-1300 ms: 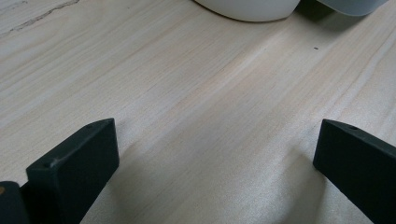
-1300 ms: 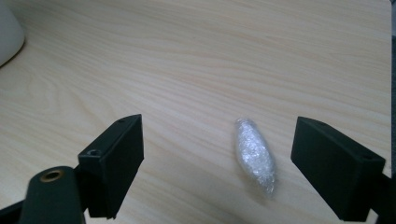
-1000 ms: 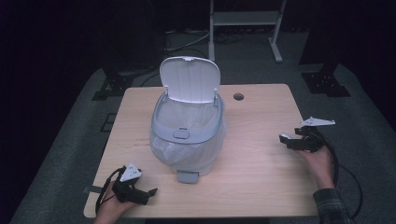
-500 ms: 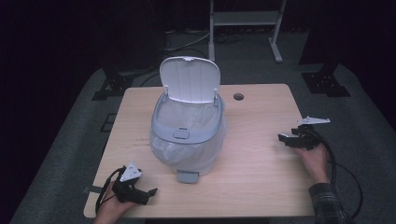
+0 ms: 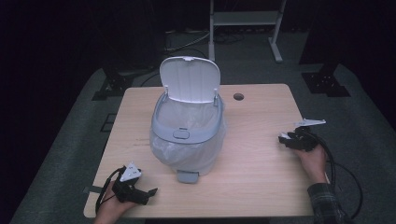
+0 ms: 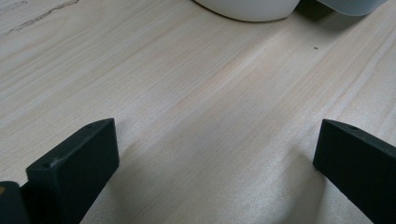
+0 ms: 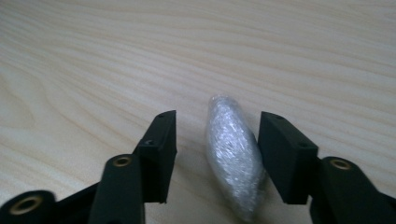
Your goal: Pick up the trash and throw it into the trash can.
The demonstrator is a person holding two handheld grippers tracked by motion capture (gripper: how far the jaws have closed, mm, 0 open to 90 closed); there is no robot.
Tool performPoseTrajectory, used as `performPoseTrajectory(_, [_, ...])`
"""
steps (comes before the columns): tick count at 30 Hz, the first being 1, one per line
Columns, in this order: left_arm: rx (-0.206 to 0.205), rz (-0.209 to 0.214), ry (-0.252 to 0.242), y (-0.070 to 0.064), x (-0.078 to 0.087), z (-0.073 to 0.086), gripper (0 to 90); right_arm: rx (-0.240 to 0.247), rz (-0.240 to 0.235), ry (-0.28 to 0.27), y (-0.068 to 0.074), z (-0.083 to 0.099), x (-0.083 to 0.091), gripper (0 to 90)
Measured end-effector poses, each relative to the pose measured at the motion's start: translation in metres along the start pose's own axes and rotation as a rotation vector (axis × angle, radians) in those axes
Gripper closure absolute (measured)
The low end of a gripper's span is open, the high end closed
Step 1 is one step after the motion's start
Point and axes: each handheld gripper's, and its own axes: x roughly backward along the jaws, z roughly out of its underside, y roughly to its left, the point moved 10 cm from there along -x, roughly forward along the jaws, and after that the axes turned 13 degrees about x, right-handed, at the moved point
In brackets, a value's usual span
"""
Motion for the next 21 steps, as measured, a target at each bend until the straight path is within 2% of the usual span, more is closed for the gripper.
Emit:
performPoseTrajectory(1, [0.0,0.0,0.0,0.0,0.0,0.0,0.0,0.022,0.004,0.003,0.001,0.001,0.0,54.2])
performPoseTrajectory(3, [0.0,0.0,0.0,0.0,0.0,0.0,0.0,0.03,0.009,0.002,0.001,0.001,0.0,55.3])
performPoseTrajectory(7, [-0.001,0.001,0.0,0.0,0.0,0.0,0.0,0.048,0.007,0.005,0.003,0.001,0.0,63.1])
performPoseTrajectory(11, [-0.001,0.001,0.0,0.0,0.0,0.0,0.0,0.05,0.002,0.008,0.004,0.001,0.001,64.2])
performPoseTrajectory(21, [-0.003,0.002,0.001,0.0,0.0,0.0,0.0,0.006,-0.04,-0.019,0.005,-0.002,0.011,64.3])
